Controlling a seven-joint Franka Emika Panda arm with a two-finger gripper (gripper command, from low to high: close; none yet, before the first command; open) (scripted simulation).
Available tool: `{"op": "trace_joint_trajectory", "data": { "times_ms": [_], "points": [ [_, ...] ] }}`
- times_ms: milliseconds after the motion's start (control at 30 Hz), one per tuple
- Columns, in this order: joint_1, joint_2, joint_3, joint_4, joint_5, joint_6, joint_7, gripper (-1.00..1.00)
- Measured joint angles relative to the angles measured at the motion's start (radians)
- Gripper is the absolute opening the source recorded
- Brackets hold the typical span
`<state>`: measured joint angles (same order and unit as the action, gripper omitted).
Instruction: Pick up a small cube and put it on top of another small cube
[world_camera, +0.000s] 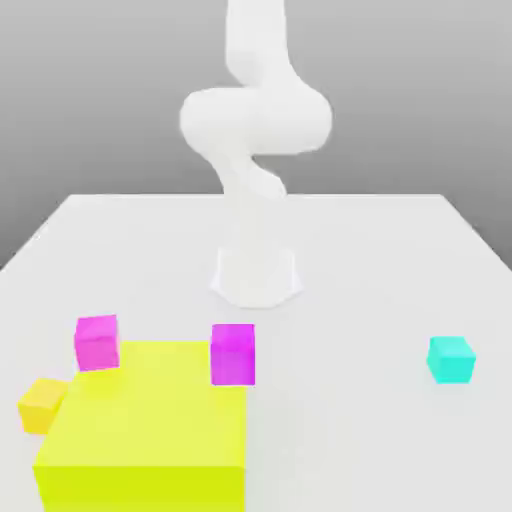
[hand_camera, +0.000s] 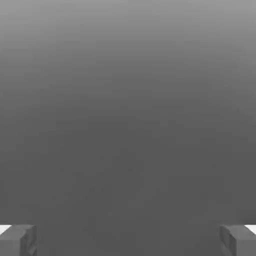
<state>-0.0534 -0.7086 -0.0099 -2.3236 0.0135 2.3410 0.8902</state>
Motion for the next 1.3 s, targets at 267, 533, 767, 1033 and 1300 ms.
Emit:
{"op": "trace_joint_trajectory", "data": {
  "times_ms": [267,533,767,1033,1300],
  "points": [
    [-0.163,0.297,-0.036,-0.076,0.031,0.133,0.302,0.0],
    [-0.296,0.586,-0.096,-0.151,0.044,0.263,0.61,0.0],
    [-0.404,0.841,-0.165,-0.216,0.071,0.377,0.868,0.0],
    [-0.473,1.088,-0.112,-0.196,0.168,0.551,0.863,-1.0],
    [-0.46,1.038,-0.131,-0.206,0.143,0.513,0.883,-1.0]
  ]
}}
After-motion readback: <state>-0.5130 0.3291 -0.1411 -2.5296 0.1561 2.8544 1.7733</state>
